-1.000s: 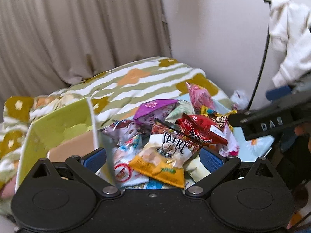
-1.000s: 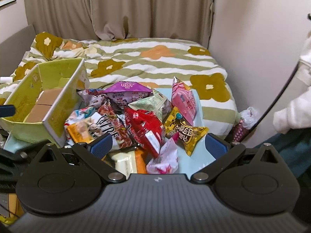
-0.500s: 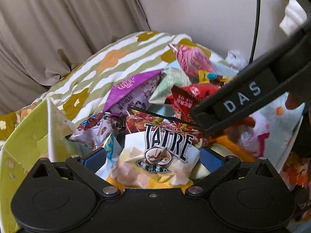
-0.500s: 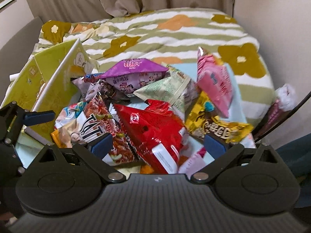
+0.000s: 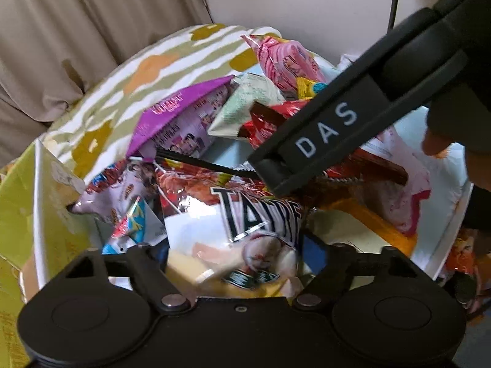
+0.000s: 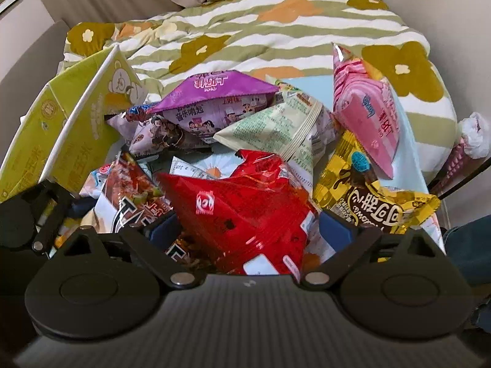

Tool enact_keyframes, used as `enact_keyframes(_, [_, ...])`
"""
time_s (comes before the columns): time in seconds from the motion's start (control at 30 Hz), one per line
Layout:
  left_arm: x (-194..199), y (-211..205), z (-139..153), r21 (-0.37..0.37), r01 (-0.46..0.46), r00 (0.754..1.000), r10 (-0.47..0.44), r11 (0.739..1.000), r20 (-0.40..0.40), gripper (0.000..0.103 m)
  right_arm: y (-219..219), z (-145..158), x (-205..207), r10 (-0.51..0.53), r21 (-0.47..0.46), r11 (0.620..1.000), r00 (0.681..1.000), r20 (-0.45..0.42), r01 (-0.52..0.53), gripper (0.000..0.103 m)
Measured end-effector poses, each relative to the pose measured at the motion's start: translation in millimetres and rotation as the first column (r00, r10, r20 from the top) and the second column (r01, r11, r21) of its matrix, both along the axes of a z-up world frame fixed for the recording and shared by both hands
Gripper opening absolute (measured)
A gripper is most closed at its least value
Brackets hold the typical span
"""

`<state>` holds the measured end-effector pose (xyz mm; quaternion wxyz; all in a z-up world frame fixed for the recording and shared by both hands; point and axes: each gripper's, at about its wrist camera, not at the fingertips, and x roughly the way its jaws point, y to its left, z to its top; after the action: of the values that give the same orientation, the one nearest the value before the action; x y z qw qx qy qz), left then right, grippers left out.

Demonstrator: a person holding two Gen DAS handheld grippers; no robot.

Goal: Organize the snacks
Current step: 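Grasp the white TATRE chip bag with the left gripper while the right grasps the red bag, then carry both bags into the yellow-green box and open both grippers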

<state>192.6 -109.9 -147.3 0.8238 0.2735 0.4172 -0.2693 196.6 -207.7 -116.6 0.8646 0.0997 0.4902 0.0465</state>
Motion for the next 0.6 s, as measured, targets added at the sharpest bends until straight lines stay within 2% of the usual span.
enact_keyframes(0.1, [-1.8, 2.1, -0.9, -0.003, -0.004, 1.0, 0.004, 1.0, -0.02, 0.065, -0.1, -0.6, 3.1, 0.004, -0.003, 1.0, 1.0, 0.0, -0.004, 0.103])
enact_keyframes(0.4, [-2.2, 7.0, 2.5, -0.042, -0.061, 0.997, 0.058, 0.997, -0.052, 0.064, 0.4, -5.8, 11.0, 0.019, -0.034, 0.999, 1.0, -0.008, -0.019, 0.102])
enact_keyframes(0.47, [-1.0, 7.9, 4.4, -0.051, -0.074, 0.996, 0.072, 0.996, -0.053, 0.064, 0.1, -4.5, 11.4, 0.029, -0.024, 0.999, 1.0, -0.009, -0.029, 0.091])
enact_keyframes(0.57, [-5.5, 12.7, 8.0, -0.07, -0.09, 0.995, 0.086, 0.994, -0.056, 0.064, 1.2, -1.4, 9.2, 0.038, -0.035, 0.999, 0.999, -0.002, -0.038, 0.08])
enact_keyframes(0.6, [-6.0, 13.2, 9.7, -0.075, -0.093, 0.995, 0.089, 0.993, -0.054, 0.064, 0.9, 0.2, 7.9, 0.036, -0.039, 0.999, 0.999, 0.003, -0.036, 0.079])
